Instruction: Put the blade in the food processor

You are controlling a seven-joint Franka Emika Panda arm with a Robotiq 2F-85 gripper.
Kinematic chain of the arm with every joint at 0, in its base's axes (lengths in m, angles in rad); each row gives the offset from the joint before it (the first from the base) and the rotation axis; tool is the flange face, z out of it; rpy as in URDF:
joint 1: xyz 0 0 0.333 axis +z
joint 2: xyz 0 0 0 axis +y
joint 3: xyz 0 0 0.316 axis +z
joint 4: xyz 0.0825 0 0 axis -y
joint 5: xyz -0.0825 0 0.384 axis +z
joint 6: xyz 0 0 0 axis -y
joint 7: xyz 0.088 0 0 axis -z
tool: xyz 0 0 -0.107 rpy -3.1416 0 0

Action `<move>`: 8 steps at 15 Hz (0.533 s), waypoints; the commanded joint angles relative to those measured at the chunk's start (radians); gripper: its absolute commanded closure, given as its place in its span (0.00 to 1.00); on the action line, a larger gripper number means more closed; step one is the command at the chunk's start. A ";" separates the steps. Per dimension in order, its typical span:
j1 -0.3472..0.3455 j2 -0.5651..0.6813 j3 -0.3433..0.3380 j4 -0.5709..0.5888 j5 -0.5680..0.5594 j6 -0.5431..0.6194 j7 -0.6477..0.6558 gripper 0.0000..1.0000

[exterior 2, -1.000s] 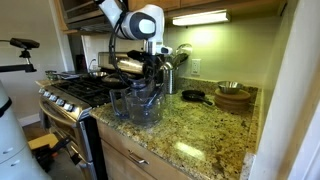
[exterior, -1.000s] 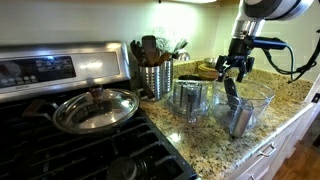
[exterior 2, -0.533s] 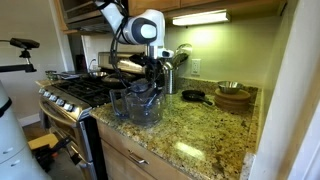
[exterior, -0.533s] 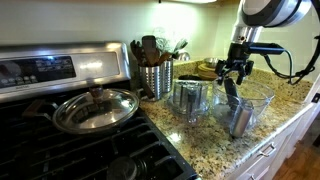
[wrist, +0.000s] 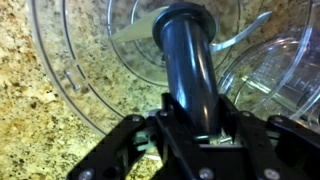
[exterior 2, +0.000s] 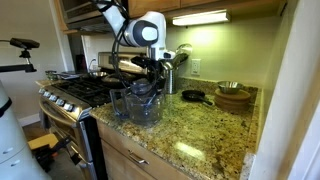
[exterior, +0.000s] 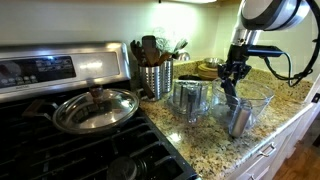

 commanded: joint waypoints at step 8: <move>0.014 0.020 -0.038 0.007 -0.043 0.088 0.116 0.78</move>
